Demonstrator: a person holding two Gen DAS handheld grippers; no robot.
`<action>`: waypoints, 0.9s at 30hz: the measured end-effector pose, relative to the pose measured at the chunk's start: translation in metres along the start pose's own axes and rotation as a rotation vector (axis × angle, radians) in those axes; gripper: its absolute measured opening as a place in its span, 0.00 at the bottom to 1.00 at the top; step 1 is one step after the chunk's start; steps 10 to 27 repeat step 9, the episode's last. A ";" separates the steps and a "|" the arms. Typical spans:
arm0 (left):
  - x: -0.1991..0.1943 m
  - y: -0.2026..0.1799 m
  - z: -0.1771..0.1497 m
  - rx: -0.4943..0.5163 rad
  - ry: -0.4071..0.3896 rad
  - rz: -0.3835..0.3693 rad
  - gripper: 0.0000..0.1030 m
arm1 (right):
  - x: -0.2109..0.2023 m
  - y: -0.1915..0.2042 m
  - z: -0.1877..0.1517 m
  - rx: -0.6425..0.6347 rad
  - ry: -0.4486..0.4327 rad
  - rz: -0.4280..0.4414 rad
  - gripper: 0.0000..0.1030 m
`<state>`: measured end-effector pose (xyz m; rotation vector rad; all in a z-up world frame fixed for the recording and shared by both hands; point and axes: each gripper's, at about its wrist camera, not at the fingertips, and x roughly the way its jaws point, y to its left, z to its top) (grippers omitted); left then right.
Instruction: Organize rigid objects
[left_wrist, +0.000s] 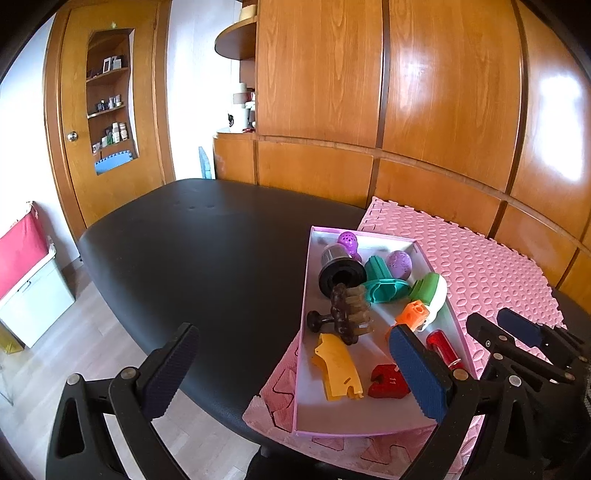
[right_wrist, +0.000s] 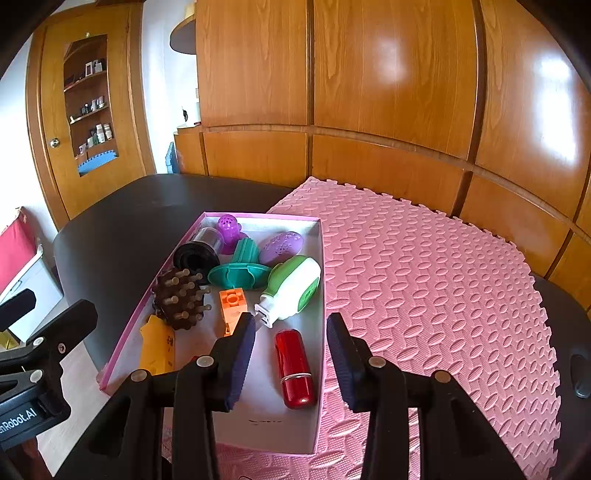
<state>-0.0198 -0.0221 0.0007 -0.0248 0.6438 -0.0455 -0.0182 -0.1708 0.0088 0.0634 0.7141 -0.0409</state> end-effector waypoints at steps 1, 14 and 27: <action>-0.001 0.000 0.000 0.005 -0.005 0.001 1.00 | 0.000 0.000 0.000 -0.002 -0.001 -0.001 0.39; 0.001 0.001 -0.001 -0.001 -0.013 0.008 1.00 | 0.000 0.000 -0.001 -0.004 -0.004 -0.001 0.39; 0.001 0.001 -0.001 -0.001 -0.013 0.008 1.00 | 0.000 0.000 -0.001 -0.004 -0.004 -0.001 0.39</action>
